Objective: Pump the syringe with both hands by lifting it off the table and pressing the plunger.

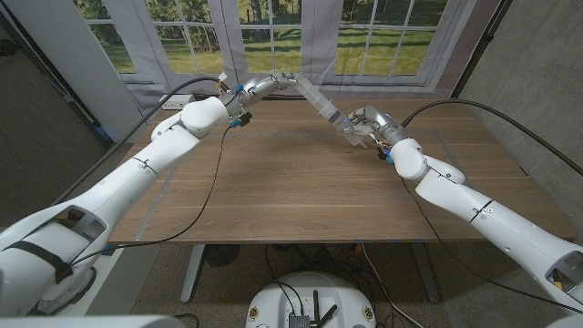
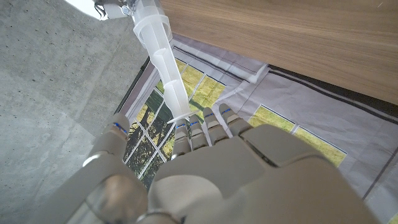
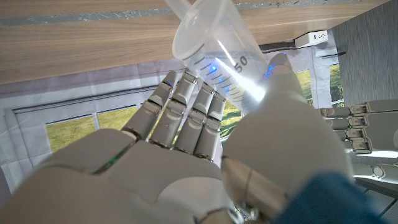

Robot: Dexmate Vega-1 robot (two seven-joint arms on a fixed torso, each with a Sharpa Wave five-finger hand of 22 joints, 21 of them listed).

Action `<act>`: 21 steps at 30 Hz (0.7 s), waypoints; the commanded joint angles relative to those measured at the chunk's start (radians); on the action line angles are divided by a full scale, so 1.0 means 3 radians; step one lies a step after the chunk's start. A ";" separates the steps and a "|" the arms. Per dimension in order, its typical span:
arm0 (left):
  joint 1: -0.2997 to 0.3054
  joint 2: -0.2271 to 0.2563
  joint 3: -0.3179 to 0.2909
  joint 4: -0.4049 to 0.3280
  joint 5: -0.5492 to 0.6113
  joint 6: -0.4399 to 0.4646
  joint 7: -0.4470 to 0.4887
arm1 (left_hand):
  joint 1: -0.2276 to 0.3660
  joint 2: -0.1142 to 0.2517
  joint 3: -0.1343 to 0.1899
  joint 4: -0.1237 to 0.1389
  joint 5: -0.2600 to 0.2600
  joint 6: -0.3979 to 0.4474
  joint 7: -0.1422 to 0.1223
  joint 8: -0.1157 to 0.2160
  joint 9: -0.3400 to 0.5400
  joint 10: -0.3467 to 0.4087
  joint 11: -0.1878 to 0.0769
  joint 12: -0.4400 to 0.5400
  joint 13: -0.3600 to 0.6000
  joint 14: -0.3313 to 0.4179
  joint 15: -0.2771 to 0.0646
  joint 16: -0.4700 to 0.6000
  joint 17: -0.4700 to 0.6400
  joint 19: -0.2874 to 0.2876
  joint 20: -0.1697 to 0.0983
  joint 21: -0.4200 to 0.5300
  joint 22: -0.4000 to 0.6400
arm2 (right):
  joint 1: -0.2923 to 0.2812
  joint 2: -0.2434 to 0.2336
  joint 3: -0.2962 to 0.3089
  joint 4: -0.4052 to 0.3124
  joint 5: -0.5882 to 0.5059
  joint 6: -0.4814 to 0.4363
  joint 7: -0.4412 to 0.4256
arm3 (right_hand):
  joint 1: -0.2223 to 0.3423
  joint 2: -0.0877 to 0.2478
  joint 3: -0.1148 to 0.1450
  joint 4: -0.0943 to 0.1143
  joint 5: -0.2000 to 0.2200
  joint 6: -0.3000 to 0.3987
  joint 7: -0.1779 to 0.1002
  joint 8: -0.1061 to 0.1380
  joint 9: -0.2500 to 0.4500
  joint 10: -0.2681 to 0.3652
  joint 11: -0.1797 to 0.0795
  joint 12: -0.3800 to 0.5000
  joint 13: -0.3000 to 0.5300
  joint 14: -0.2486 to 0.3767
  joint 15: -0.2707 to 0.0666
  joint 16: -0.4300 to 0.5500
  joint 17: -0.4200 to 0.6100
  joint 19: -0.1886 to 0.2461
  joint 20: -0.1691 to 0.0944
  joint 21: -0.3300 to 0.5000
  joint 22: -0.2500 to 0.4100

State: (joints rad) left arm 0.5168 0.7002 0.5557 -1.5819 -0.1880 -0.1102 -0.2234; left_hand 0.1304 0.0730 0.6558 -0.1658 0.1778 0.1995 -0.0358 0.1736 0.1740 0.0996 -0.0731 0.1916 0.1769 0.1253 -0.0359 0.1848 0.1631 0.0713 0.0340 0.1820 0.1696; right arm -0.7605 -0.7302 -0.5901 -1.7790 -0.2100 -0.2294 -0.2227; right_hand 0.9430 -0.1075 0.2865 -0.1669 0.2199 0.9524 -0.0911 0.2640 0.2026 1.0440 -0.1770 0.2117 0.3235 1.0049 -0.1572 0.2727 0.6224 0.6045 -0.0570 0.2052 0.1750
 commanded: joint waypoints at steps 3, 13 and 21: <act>-0.0016 -0.0038 0.0034 0.0062 -0.0048 -0.0042 -0.0077 | 0.0009 0.0041 0.0004 -0.0004 -0.0004 0.0033 0.0000 0.0021 0.0009 0.0008 0.0009 -0.0001 0.0003 0.0016 -0.0171 -0.0015 0.0009 -0.0002 -0.0019 0.0026 0.0010 | -0.0004 0.0010 0.0014 -0.0005 0.0003 0.0027 -0.0029 | 0.0801 0.0787 0.0011 0.0000 0.0011 0.0312 -0.0260 0.0030 0.0013 0.0112 -0.0073 0.0025 0.0012 0.0029 -0.0281 0.0017 0.0021 0.0017 -0.0485 0.0009 0.0014; -0.0022 -0.0057 0.0049 0.0069 -0.0051 -0.0065 -0.0092 | 0.0011 0.0044 0.0003 -0.0005 -0.0004 0.0033 -0.0005 0.0023 0.0009 0.0010 0.0008 0.0000 0.0003 0.0020 -0.0173 -0.0016 0.0009 -0.0001 -0.0024 0.0027 0.0010 | -0.0022 -0.0003 0.0028 -0.0030 0.0002 0.0043 -0.0038 | 0.0812 0.0786 0.0014 -0.0003 0.0012 0.0320 -0.0256 0.0029 0.0011 0.0126 -0.0072 0.0027 0.0015 0.0034 -0.0281 0.0016 0.0031 0.0010 -0.0485 0.0009 0.0015; -0.0030 -0.0089 0.0076 0.0091 -0.0068 -0.0091 -0.0128 | 0.0014 0.0048 0.0003 -0.0006 -0.0004 0.0032 -0.0004 0.0025 0.0009 0.0007 0.0008 -0.0002 0.0004 0.0016 -0.0165 -0.0020 0.0009 -0.0001 -0.0024 0.0027 0.0010 | -0.0031 -0.0007 0.0043 -0.0045 0.0005 0.0066 -0.0042 | 0.0817 0.0783 0.0014 -0.0003 0.0013 0.0327 -0.0253 0.0030 0.0010 0.0130 -0.0071 0.0025 0.0015 0.0036 -0.0281 0.0015 0.0038 0.0011 -0.0484 0.0011 0.0016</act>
State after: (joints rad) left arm 0.5107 0.6833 0.5700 -1.5615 -0.2031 -0.1277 -0.2486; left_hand 0.1357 0.0783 0.6558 -0.1657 0.1778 0.1949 -0.0378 0.1745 0.1741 0.0996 -0.0732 0.1916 0.1769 0.1252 -0.0359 0.1809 0.1632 0.0713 0.0340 0.1820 0.1696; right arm -0.7641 -0.7299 -0.5832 -1.7836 -0.2093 -0.2158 -0.2323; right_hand 0.9431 -0.1075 0.2850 -0.1684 0.2198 0.9578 -0.0857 0.2671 0.2019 1.0546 -0.1767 0.2153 0.3276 1.0048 -0.1572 0.2729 0.6287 0.6045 -0.0570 0.2052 0.1749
